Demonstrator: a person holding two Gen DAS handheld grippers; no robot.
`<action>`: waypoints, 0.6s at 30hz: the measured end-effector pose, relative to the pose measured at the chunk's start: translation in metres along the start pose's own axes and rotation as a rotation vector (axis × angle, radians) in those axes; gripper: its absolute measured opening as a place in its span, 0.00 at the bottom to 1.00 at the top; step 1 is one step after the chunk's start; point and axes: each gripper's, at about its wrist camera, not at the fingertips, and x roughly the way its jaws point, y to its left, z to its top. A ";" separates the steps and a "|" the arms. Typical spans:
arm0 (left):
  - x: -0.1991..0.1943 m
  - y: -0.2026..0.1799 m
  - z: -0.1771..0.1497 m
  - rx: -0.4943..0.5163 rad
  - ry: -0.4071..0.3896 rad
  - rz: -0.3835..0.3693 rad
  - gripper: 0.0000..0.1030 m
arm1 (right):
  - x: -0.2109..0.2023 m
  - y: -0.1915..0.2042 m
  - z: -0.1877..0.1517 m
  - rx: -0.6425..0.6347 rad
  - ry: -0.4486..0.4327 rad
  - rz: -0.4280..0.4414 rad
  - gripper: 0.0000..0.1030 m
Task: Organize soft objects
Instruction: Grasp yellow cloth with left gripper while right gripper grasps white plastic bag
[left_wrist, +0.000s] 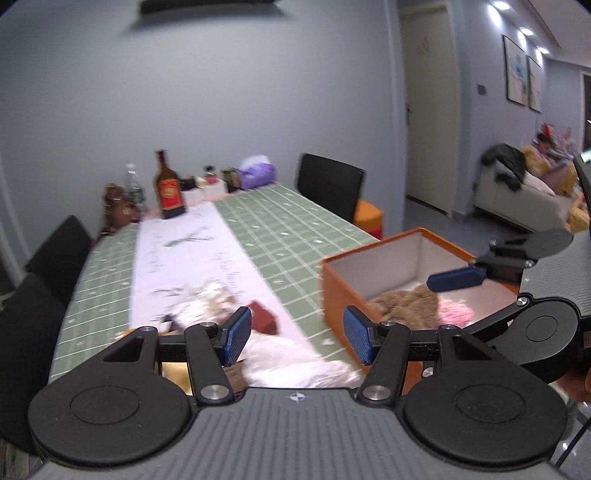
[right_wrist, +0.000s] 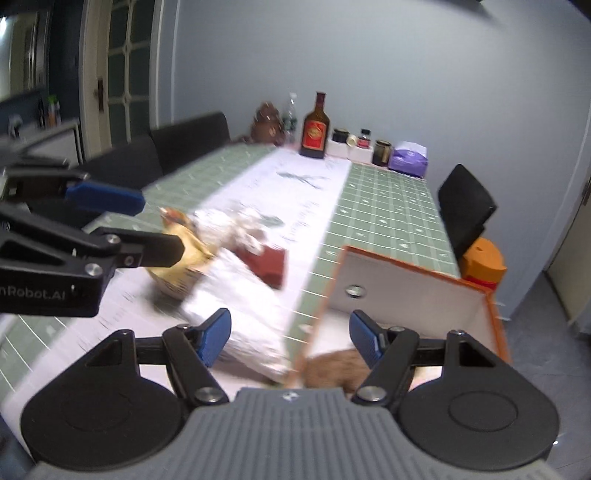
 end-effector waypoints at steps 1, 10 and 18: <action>-0.003 0.004 -0.007 -0.009 -0.010 0.011 0.66 | 0.000 0.008 -0.003 0.010 -0.017 0.006 0.68; -0.003 0.046 -0.083 -0.148 0.003 0.095 0.65 | 0.023 0.082 -0.047 0.003 -0.126 -0.040 0.67; 0.000 0.071 -0.126 -0.218 0.004 0.169 0.63 | 0.045 0.112 -0.073 0.048 -0.125 -0.117 0.67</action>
